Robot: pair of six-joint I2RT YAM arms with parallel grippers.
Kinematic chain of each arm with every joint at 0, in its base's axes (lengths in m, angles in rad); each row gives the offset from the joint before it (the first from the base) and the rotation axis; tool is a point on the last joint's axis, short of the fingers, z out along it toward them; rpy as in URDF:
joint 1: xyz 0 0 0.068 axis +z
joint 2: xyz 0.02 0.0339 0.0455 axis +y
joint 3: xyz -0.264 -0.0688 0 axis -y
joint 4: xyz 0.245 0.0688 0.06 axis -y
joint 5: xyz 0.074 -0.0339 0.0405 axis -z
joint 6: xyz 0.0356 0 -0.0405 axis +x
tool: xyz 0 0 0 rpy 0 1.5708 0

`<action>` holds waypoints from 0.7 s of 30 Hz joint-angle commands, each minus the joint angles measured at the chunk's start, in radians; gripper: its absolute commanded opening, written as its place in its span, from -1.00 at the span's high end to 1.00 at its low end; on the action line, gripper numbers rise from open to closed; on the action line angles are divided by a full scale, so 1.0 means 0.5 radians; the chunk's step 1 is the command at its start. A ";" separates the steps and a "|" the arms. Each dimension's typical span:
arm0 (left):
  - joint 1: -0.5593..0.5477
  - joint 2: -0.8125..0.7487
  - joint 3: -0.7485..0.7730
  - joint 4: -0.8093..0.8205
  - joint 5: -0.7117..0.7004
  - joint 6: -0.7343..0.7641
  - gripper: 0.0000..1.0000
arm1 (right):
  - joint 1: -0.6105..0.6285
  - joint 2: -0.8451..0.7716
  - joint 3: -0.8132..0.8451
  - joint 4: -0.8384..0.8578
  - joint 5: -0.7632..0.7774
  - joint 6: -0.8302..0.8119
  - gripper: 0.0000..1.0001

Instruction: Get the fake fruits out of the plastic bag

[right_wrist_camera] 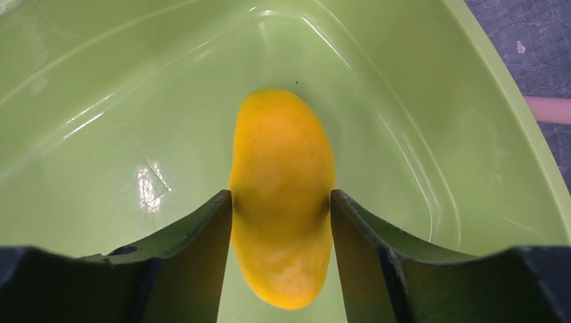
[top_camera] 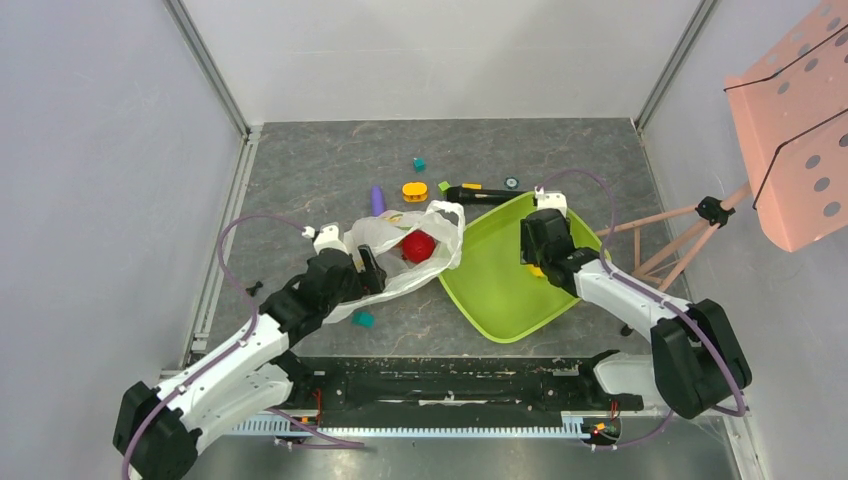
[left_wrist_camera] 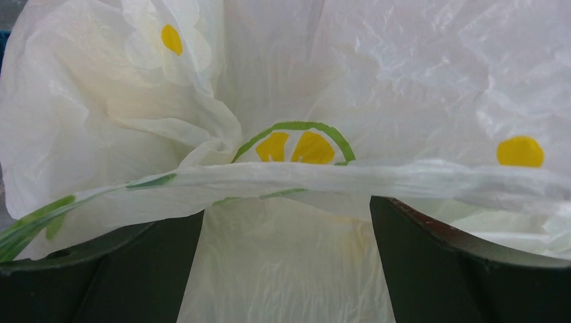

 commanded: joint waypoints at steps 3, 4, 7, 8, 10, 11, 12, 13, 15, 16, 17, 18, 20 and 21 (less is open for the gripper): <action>0.015 0.164 0.165 -0.139 0.004 0.026 -0.99 | -0.030 -0.014 0.111 0.090 0.001 -0.068 -0.43; 0.015 0.170 0.170 -0.144 0.007 0.029 -0.99 | -0.030 -0.040 0.112 0.082 -0.001 -0.076 -0.49; 0.014 0.169 0.169 -0.145 0.003 0.028 -0.99 | -0.030 -0.145 0.130 0.041 -0.018 -0.096 -0.57; 0.015 0.164 0.165 -0.145 0.002 0.028 -0.99 | -0.028 -0.203 0.131 0.029 -0.032 -0.097 -0.58; 0.015 0.151 0.162 -0.145 -0.006 0.031 -0.99 | -0.031 -0.332 0.129 0.024 -0.103 -0.118 -0.57; 0.015 0.148 0.161 -0.145 -0.011 0.031 -0.99 | -0.031 -0.416 0.133 0.024 -0.152 -0.135 -0.53; 0.015 0.147 0.159 -0.142 -0.017 0.031 -0.99 | -0.028 -0.483 0.147 0.024 -0.209 -0.147 -0.50; 0.015 0.146 0.158 -0.142 -0.020 0.029 -0.99 | -0.031 -0.555 0.172 0.022 -0.269 -0.164 -0.47; 0.015 0.147 0.160 -0.142 -0.020 0.034 -0.99 | -0.030 -0.653 0.286 0.003 -0.418 -0.208 -0.37; 0.014 0.150 0.160 -0.142 -0.019 0.040 -0.99 | -0.028 -0.678 0.382 -0.019 -0.509 -0.222 -0.31; 0.015 0.147 0.159 -0.141 -0.019 0.043 -0.99 | -0.027 -0.680 0.460 -0.052 -0.621 -0.238 -0.23; 0.014 0.144 0.157 -0.142 -0.022 0.045 -0.99 | -0.015 -0.669 0.589 -0.097 -0.691 -0.246 -0.17; 0.014 0.129 0.150 -0.142 -0.017 0.046 -0.99 | 0.073 -0.612 0.822 -0.168 -0.805 -0.269 -0.08; 0.014 0.122 0.148 -0.142 -0.017 0.049 -0.99 | 0.156 -0.572 0.946 -0.198 -0.790 -0.289 -0.07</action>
